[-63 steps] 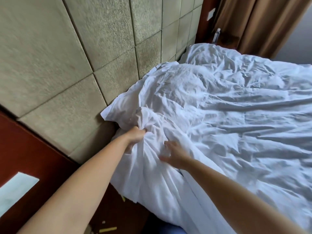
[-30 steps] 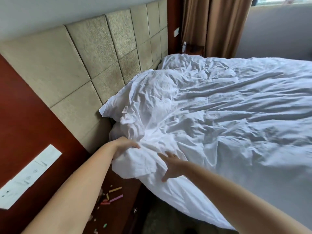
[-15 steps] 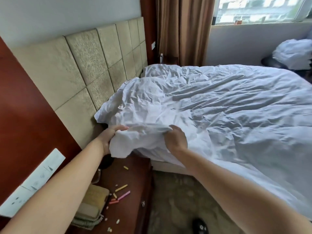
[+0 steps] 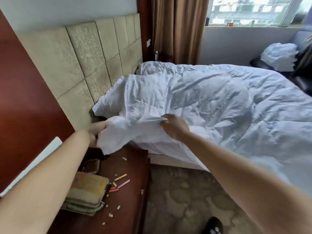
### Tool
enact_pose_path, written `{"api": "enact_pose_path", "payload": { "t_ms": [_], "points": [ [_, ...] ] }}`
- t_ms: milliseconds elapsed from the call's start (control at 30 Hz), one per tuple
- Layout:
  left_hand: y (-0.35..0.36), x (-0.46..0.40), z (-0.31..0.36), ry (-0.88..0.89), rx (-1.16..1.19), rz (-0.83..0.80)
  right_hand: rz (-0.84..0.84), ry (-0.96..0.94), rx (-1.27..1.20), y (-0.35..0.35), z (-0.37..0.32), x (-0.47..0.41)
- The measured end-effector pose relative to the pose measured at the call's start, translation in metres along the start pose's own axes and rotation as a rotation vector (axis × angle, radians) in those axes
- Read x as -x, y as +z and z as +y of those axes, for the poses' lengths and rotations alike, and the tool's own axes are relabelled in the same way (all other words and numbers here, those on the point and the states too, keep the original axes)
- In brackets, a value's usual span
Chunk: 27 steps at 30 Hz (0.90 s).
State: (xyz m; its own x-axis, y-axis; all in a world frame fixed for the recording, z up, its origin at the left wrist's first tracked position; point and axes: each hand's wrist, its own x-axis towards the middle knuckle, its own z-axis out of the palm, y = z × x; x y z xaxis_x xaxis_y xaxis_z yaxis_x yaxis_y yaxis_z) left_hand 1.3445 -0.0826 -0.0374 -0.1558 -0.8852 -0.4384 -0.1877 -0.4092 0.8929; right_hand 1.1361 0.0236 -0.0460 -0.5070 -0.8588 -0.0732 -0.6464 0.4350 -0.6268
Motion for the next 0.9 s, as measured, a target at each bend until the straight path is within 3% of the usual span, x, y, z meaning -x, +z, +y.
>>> {"api": "enact_pose_path", "payload": {
  "t_ms": [33, 67, 100, 200, 267, 367, 433, 667, 767, 900],
  "points": [
    [-0.001, 0.003, 0.013, -0.008, 0.032, -0.183, 0.148, 0.018, -0.112, -0.011, 0.002, -0.01],
    [0.0, 0.004, 0.015, -0.013, 0.088, -0.296, 0.196, 0.011, -0.107, -0.014, -0.001, -0.002],
    [-0.003, 0.006, 0.011, -0.029, 0.18, -0.308, 0.155, 0.002, -0.111, 0.003, 0.004, 0.009],
    [0.011, 0.005, -0.042, -0.05, 0.343, -0.33, -0.423, 0.158, 0.021, 0.084, 0.023, 0.069],
    [0.012, 0.015, -0.079, -0.105, 0.432, -0.32, -0.525, 0.259, -0.036, 0.101, 0.041, 0.077],
    [0.015, 0.022, -0.104, -0.176, 0.542, -0.256, -0.308, 0.174, 0.026, 0.093, 0.05, 0.066],
    [0.027, 0.031, -0.098, -0.163, 0.465, -0.268, -0.24, 0.03, 0.08, 0.082, 0.04, 0.06],
    [0.071, -0.009, -0.073, -0.16, 0.268, 0.131, -0.318, -0.251, 0.254, 0.078, 0.027, 0.054],
    [0.086, 0.01, -0.058, -0.102, 0.154, 0.361, -0.222, -0.192, 0.11, 0.078, 0.047, 0.061],
    [0.108, 0.005, -0.051, -0.178, 0.331, 0.399, -0.01, 0.071, 0.29, 0.071, 0.091, 0.055]
  ]
}}
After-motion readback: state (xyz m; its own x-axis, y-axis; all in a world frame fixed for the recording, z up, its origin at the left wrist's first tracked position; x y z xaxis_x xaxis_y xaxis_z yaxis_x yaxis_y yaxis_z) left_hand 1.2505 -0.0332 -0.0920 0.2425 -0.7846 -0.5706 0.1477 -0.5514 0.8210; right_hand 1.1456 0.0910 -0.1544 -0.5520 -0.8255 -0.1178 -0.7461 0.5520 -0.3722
